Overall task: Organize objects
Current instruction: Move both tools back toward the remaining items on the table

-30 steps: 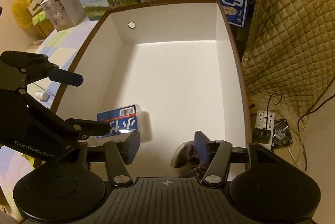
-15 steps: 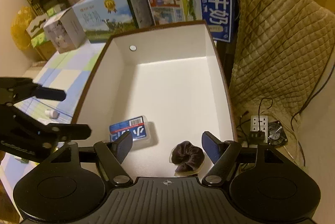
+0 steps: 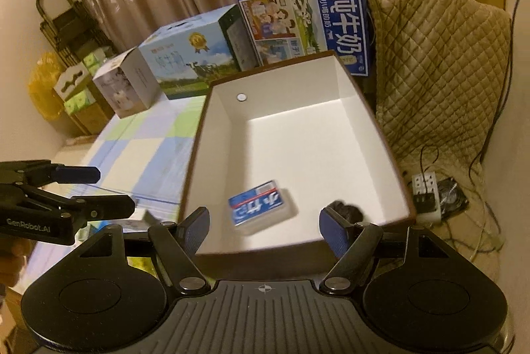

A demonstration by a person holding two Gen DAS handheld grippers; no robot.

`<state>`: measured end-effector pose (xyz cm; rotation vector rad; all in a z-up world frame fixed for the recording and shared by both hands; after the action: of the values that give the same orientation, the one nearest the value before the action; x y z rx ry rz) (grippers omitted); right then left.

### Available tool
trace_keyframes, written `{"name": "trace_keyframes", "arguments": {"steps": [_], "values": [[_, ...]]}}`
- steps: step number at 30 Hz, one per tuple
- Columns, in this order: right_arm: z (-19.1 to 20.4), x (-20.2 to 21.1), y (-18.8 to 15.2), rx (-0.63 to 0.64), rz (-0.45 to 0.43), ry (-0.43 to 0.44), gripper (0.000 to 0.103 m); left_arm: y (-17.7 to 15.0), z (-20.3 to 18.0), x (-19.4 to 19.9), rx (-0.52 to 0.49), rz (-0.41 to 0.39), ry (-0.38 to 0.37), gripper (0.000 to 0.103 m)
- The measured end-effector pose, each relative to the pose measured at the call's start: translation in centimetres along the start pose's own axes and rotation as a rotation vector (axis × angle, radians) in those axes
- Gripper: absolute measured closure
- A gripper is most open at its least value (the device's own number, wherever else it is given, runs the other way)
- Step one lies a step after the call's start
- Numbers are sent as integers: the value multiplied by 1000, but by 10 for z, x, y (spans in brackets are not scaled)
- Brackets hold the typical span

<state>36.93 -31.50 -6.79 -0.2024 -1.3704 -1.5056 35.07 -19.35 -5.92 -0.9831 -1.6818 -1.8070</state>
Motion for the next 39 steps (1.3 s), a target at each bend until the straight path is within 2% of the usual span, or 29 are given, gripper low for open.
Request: {"name": "trace_keyframes", "arguments": {"steps": [6, 16, 21, 25, 32, 39], "values": [[28, 10, -20, -33, -2, 6, 32, -19, 17, 27, 16, -25, -10, 10], [64, 10, -48, -79, 1, 12, 32, -63, 60, 56, 46, -23, 7, 10], [77, 6, -59, -164, -44, 55, 32, -90, 88, 67, 82, -6, 35, 10], [91, -1, -67, -185, -28, 71, 32, -112, 117, 78, 126, 7, 72, 8], [116, -19, -81, -129, 27, 72, 32, -144, 161, 90, 196, 38, 127, 8], [139, -48, -107, 0, 89, 40, 32, -174, 190, 95, 238, 70, 179, 8]]}}
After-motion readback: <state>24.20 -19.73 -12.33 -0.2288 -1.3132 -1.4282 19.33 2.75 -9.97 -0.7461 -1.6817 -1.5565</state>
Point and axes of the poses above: each gripper's, at about its wrist camera, not at the fingertips, and x roughly against the way its jaws point, z to its left, y to its top, the point moved 8 cm from there along -x, roughly the way its jaws point, and after that the axes turned 4 degrees about -x, right-handed, at the moved point
